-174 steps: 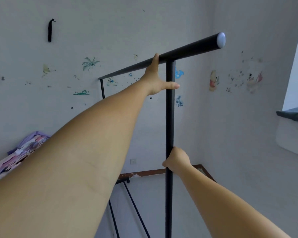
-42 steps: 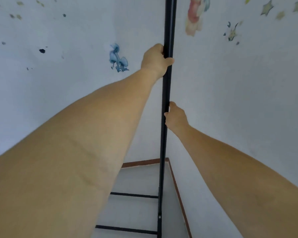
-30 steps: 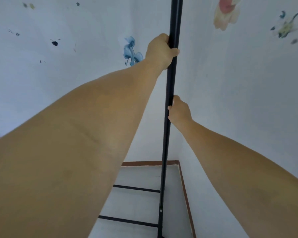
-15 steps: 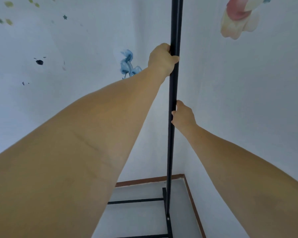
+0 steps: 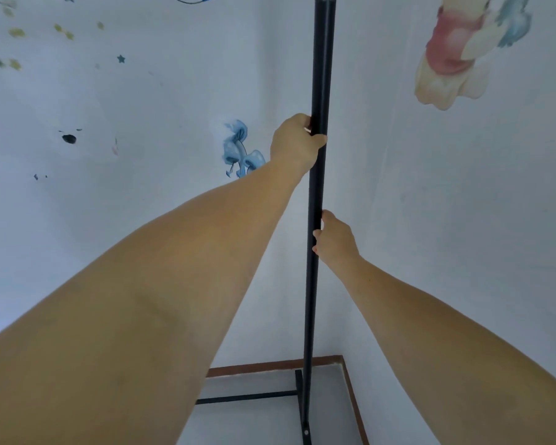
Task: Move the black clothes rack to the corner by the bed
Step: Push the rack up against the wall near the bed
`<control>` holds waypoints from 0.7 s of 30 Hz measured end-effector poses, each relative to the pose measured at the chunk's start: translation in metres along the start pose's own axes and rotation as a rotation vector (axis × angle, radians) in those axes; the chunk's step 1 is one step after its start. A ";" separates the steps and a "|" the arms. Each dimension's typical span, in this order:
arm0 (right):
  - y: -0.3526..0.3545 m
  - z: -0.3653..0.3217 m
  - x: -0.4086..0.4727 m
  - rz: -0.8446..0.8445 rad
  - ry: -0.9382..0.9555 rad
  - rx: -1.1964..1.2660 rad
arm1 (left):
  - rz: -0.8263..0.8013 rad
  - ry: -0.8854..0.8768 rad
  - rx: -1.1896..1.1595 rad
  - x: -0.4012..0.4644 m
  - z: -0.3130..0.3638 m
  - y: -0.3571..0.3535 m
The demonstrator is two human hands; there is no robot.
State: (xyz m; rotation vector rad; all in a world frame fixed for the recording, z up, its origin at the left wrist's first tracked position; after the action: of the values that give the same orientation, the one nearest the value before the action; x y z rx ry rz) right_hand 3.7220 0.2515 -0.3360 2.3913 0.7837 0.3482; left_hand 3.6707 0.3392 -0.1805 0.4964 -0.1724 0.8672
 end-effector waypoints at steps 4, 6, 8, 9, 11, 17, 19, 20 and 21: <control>-0.004 -0.004 0.016 -0.028 0.032 -0.019 | 0.033 0.023 -0.002 0.010 -0.006 0.002; -0.005 -0.006 0.026 -0.039 0.044 -0.009 | 0.045 0.034 -0.005 0.017 -0.008 0.003; -0.008 -0.007 0.035 -0.047 0.051 -0.001 | 0.060 0.037 0.000 0.024 -0.011 0.004; -0.010 -0.007 0.039 -0.052 0.055 -0.001 | 0.068 0.039 0.001 0.027 -0.013 0.004; -0.013 -0.010 0.048 -0.063 0.067 -0.003 | 0.087 0.047 0.004 0.034 -0.016 0.005; -0.016 -0.015 0.068 -0.102 0.085 0.013 | 0.114 0.072 0.024 0.057 -0.022 0.007; -0.017 -0.016 0.074 -0.115 0.094 0.003 | 0.119 0.075 0.035 0.062 -0.024 0.006; -0.018 -0.017 0.076 -0.123 0.097 -0.004 | 0.122 0.074 0.040 0.064 -0.024 0.006; -0.018 -0.017 0.078 -0.129 0.097 -0.010 | 0.125 0.072 0.042 0.065 -0.024 0.006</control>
State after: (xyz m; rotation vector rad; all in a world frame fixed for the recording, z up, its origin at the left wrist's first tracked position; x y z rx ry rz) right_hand 3.7687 0.3183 -0.3292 2.3148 0.9724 0.4169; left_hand 3.7062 0.3990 -0.1775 0.4968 -0.1206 1.0106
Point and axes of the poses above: each hand's wrist, its own x-axis towards the middle knuckle, its own y-axis out of the back of the hand, z = x × y, the point moved 10 cm from there along x, towards the middle knuckle, and after that the axes turned 3 degrees about -y, right-handed, at the moved point
